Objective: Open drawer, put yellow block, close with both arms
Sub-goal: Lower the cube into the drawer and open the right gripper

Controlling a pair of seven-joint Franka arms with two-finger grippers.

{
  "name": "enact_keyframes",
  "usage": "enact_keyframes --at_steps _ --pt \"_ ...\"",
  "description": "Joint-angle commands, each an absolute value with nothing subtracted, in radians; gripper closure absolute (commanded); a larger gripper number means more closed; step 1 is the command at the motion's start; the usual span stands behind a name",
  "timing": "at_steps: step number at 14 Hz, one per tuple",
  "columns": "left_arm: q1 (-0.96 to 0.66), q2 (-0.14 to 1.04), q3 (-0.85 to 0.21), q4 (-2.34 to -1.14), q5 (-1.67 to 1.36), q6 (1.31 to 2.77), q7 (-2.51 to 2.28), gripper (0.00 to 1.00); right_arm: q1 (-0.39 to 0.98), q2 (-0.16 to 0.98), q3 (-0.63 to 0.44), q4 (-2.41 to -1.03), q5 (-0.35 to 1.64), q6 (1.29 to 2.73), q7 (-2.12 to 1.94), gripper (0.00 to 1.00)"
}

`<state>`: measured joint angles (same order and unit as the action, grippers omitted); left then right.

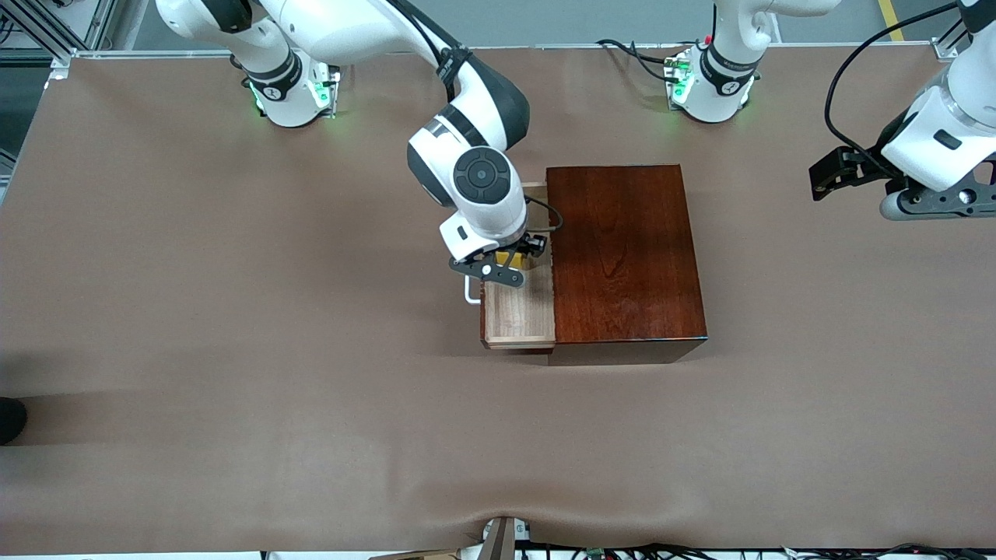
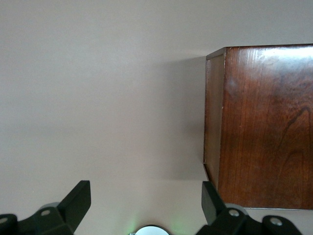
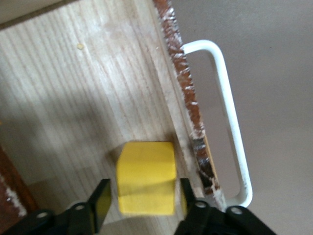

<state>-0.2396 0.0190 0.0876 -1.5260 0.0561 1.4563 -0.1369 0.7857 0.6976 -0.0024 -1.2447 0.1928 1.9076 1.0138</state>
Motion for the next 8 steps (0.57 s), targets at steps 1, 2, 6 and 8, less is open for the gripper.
enact_keyframes --at_steps 1,2,6,8 --pt "-0.239 0.021 0.089 -1.523 0.041 1.448 -0.123 0.0 0.802 0.707 -0.012 -1.215 0.21 1.899 1.032 0.0" --pt "-0.239 0.021 0.089 -1.523 0.041 1.448 -0.123 0.0 0.799 0.707 -0.012 -1.215 0.21 1.899 1.031 0.0" --pt "-0.238 0.02 0.089 -1.523 0.041 1.448 -0.123 0.0 0.782 0.696 -0.011 -1.201 0.21 1.869 1.029 0.0" --pt "-0.238 0.021 0.089 -1.522 0.041 1.448 -0.123 0.0 0.762 0.696 -0.011 -1.131 0.21 1.795 1.028 0.0"
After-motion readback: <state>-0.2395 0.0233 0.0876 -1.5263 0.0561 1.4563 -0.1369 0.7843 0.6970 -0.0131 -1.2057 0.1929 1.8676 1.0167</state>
